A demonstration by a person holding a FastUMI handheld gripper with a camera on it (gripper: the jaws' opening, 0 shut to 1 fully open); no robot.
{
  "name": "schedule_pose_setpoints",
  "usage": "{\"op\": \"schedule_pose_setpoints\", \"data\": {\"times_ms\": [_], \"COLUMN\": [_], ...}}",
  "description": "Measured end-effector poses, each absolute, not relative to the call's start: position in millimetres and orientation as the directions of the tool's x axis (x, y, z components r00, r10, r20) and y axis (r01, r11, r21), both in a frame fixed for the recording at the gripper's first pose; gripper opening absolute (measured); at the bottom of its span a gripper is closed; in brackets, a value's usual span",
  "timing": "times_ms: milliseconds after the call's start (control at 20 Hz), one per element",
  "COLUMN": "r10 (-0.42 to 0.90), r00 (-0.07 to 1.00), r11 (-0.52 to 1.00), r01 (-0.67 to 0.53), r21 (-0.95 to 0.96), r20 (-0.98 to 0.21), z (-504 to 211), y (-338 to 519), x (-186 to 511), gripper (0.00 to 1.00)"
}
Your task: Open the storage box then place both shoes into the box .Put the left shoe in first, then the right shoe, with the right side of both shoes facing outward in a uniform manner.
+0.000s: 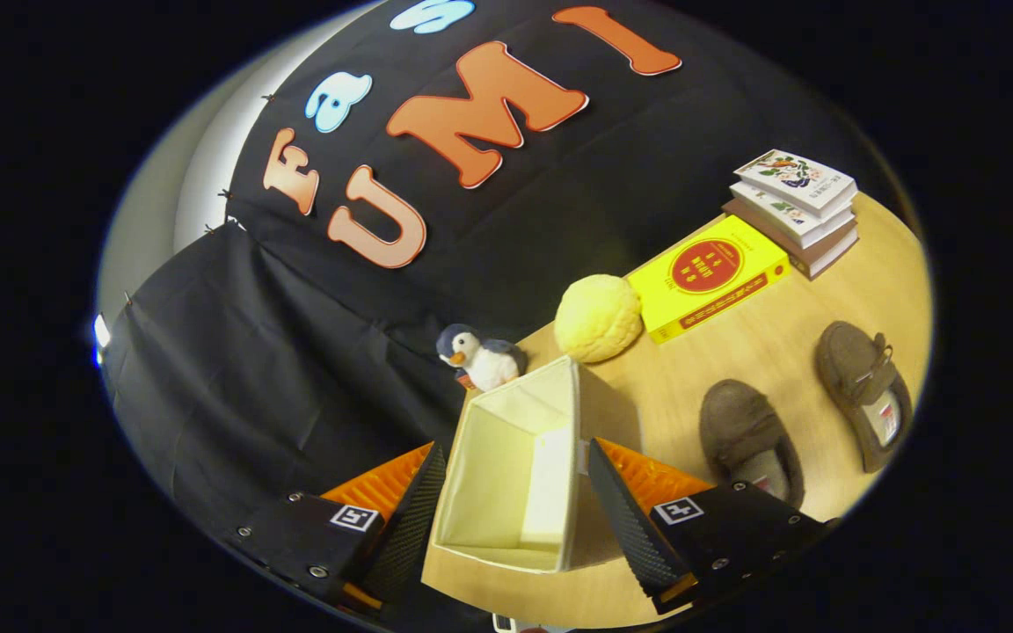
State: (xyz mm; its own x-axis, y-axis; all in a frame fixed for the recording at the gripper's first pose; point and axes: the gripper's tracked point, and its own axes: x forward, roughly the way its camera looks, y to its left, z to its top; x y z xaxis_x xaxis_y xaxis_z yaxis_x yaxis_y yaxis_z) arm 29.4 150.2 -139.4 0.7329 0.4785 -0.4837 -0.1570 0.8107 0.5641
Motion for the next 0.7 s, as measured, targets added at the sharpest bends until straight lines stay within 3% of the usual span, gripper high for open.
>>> {"op": "schedule_pose_setpoints", "data": {"times_ms": [400, 700], "r10": [0.239, 0.094], "r00": [0.765, 0.79], "r11": [0.965, 0.993], "r01": [-0.12, -0.115], "r21": [0.233, 0.004], "r20": [-0.598, -0.605], "z": [-194.3, -231.5], "y": [50.6, 6.4], "x": [22.0, 23.1], "gripper": [0.98, 0.96]}}
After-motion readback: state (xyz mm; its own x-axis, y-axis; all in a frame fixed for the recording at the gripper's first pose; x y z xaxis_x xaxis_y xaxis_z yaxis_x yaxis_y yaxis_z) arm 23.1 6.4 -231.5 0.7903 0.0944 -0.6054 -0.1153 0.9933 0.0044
